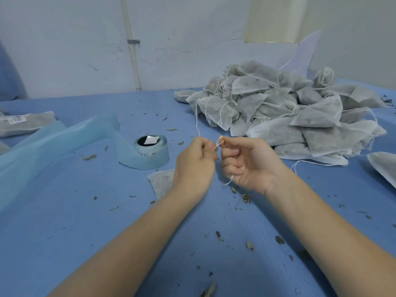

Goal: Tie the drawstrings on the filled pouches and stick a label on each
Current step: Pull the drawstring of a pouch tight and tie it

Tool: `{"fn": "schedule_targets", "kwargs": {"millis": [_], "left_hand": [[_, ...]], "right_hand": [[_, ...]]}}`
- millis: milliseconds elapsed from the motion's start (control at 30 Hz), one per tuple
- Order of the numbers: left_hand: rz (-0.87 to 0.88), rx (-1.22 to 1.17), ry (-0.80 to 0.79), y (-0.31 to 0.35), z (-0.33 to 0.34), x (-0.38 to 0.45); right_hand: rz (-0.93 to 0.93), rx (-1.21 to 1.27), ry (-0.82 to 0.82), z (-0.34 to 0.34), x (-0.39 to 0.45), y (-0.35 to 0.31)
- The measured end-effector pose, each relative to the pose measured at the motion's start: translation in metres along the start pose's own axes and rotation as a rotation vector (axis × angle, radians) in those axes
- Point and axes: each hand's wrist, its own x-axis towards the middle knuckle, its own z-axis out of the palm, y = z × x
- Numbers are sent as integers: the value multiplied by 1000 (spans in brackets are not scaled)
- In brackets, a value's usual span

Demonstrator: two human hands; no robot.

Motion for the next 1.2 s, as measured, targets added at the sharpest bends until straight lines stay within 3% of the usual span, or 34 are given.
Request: {"fn": "schedule_targets", "kwargs": {"millis": [133,300,467,567,667,800,1033,1200], "left_hand": [[86,180,-32,-2,4,-4],[162,-52,123,5,0,-4],[206,-63,271,8,-2,-2],[342,159,355,9,-5,-1],[501,456,414,6,-7,-1],[394,444,306,7,-9,0],[83,200,184,16,-8,2],[2,226,187,22,-9,6]], "right_hand": [[-18,94,47,2,0,2],[-37,47,65,6,-1,3],[-70,25,88,6,-1,2],[-161,-102,153,7,-1,3],[-353,-449,278,4,-2,3],[-537,-677,265,2,-5,3],[-577,-595,197,9,3,15],[-669,-679,325,7,4,17]]}}
